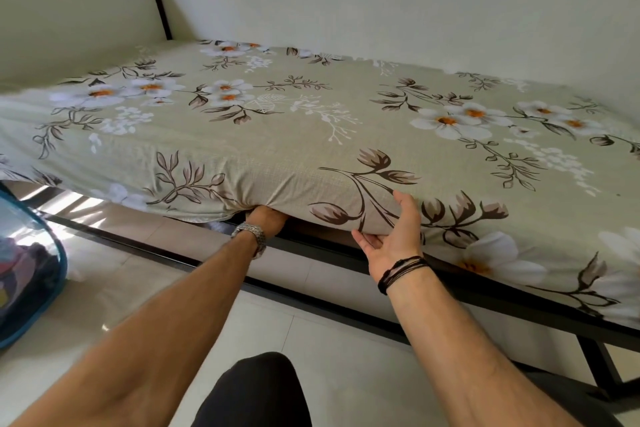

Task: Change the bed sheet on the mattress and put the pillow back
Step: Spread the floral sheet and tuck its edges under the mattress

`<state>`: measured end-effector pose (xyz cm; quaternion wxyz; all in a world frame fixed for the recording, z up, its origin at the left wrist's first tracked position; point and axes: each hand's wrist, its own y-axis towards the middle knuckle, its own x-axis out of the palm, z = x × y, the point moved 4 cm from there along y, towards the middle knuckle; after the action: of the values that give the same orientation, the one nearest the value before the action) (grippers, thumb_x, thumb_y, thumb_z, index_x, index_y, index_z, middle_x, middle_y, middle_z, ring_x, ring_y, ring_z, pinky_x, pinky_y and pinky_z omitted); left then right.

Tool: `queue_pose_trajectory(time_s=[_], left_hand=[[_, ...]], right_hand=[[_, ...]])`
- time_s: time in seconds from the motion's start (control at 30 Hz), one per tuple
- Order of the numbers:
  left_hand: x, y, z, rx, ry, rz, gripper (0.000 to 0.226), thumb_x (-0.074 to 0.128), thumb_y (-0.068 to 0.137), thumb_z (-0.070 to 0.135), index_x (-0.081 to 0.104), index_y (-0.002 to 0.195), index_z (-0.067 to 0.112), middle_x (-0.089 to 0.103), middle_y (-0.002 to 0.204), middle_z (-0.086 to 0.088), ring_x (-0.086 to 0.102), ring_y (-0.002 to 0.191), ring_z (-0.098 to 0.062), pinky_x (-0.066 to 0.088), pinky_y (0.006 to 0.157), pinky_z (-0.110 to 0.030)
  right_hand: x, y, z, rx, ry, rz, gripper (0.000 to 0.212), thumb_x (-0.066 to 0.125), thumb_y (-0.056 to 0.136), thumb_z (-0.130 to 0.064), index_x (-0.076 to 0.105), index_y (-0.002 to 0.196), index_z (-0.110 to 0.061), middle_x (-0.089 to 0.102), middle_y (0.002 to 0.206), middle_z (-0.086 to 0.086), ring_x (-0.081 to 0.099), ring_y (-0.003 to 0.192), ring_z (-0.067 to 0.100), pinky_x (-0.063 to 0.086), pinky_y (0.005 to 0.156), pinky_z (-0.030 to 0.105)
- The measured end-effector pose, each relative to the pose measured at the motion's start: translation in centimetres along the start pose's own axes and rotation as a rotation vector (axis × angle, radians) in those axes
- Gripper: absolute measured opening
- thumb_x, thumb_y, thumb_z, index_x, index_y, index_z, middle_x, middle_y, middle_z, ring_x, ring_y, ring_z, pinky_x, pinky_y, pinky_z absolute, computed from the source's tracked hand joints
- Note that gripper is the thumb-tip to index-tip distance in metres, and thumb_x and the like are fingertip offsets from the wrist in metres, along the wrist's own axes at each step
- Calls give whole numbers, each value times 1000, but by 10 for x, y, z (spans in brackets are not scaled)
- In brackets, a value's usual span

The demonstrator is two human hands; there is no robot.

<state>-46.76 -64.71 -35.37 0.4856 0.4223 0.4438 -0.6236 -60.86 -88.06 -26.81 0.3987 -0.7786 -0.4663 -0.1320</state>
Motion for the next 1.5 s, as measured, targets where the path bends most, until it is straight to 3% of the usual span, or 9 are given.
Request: queue_pose_trajectory(time_s=[0.23,0.43,0.53,0.63,0.77,0.9,1.1,1.3,1.5], left_hand=[[1,-18,39,-291,30,134,85,37,95,71,3,163,33,-2,171,-3,-1,157,-35,3,121,-64],[9,-31,41,-195,91,131,62,43,98,60,38,153,31,37,160,-7,31,149,-34,24,122,-52],[1,-84,37,-84,224,112,43,33,101,41,63,126,22,67,123,-9,62,119,-33,45,106,-46],[5,-137,18,-158,198,97,51,29,103,47,64,121,14,67,122,-13,65,113,-31,50,100,-44],[-2,-176,28,-63,82,262,46,35,98,45,62,72,19,65,71,5,59,58,-11,51,61,-31],[21,-153,40,383,158,321,59,48,96,39,41,154,27,43,155,1,42,141,-18,39,117,-39],[6,-132,58,440,113,486,33,52,95,36,67,123,28,65,119,8,63,104,-15,46,97,-31],[20,-120,58,349,195,416,59,33,104,52,41,153,21,44,156,4,39,145,-18,27,123,-43],[-7,-57,35,83,335,236,27,51,94,37,71,88,19,70,80,-8,67,80,-34,52,77,-45]], right_hand=[[-4,3,-4,16,46,-1,45,72,86,-43,65,124,-20,68,120,11,63,111,32,57,93,46],[-7,12,1,37,35,7,46,70,85,-45,65,124,-23,66,122,9,61,112,31,57,90,48],[-9,16,4,69,3,15,52,71,81,-49,64,126,-26,63,126,9,58,115,32,57,82,46],[-11,19,7,90,-6,23,55,73,79,-50,63,127,-26,61,128,9,56,117,34,58,83,46],[-7,20,9,96,-7,42,57,74,78,-49,60,128,-27,55,130,9,51,122,34,59,84,48],[-5,15,9,84,-10,48,52,73,81,-47,59,126,-26,51,126,9,47,122,32,58,88,50],[-8,8,2,80,-19,-17,50,73,82,-48,63,126,-26,58,129,10,53,117,34,57,90,49],[-8,4,-3,79,-8,-44,51,74,81,-47,62,127,-26,59,128,12,55,117,35,55,95,51],[-14,5,4,57,-57,-14,43,72,83,-38,63,122,-24,62,125,11,59,116,33,59,86,45]])
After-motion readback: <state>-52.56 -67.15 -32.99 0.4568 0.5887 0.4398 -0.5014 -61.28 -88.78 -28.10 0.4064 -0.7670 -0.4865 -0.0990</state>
